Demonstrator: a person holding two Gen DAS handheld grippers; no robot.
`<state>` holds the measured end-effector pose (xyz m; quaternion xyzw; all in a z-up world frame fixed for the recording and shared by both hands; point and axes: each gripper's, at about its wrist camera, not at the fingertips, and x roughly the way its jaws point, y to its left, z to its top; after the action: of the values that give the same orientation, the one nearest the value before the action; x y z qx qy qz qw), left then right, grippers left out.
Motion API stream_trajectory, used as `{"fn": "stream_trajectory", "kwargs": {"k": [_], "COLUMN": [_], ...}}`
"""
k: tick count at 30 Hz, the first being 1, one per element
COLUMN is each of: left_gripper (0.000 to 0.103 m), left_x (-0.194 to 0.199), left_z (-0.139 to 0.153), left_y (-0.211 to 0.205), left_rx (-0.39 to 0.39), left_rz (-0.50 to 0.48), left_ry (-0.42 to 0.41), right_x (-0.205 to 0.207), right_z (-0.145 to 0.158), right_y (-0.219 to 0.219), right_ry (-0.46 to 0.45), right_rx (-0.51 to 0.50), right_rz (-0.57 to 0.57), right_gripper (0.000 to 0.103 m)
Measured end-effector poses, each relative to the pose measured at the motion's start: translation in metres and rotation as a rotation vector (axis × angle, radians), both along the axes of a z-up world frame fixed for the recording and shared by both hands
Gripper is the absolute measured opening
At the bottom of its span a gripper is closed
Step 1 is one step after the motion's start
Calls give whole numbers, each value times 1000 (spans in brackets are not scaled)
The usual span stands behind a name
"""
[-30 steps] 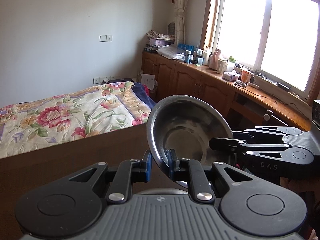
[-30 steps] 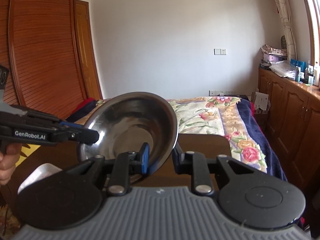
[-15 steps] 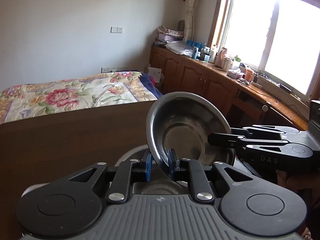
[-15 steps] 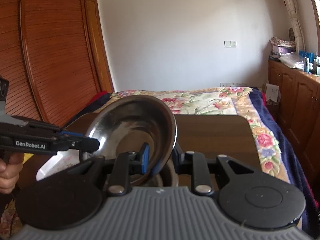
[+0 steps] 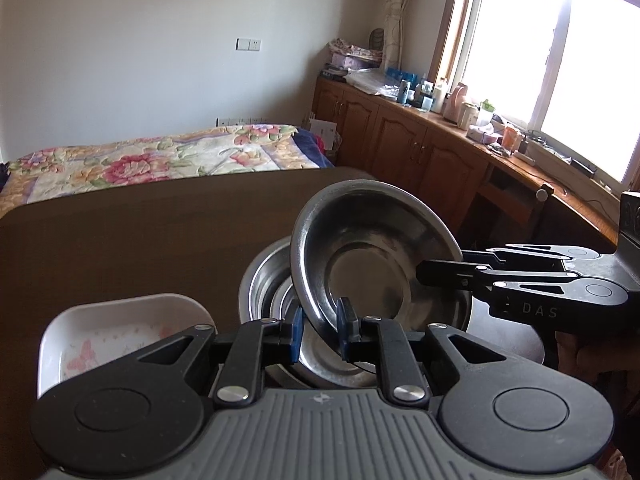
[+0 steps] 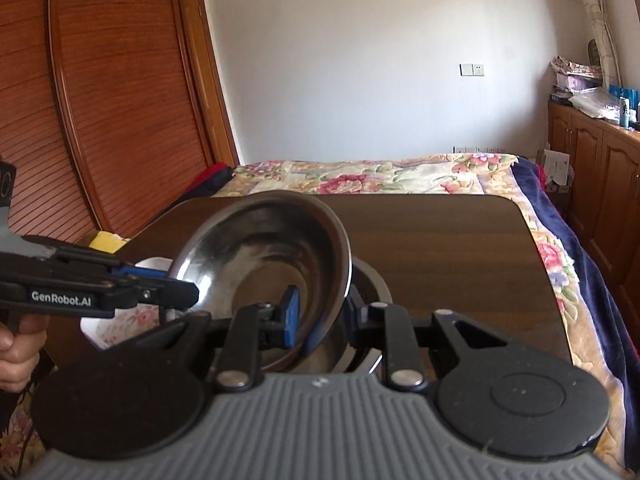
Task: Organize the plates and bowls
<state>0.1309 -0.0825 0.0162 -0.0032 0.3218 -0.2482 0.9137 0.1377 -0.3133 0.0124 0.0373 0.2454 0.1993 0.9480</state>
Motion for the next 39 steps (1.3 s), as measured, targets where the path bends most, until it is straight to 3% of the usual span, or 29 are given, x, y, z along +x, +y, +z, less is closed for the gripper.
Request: {"fn": "stream_trajectory", "kwargs": {"k": [12, 25, 31, 39], "left_gripper": [19, 22, 25, 29], "left_x": [8, 8, 6, 3], "left_z": [-15, -18, -19, -22], "left_y": [1, -11, -16, -13], "left_rx": [20, 41, 64, 44], "left_rz": [17, 27, 29, 34], "left_ry": [38, 35, 17, 15], "right_x": [1, -2, -5, -17], "right_z": [-12, -20, -22, -20], "right_y": [15, 28, 35, 43], "right_ry": [9, -39, -77, -130], "right_rx": [-63, -153, -214, -268], "right_rz": [-20, -56, -62, -49], "right_gripper": [26, 27, 31, 50]}}
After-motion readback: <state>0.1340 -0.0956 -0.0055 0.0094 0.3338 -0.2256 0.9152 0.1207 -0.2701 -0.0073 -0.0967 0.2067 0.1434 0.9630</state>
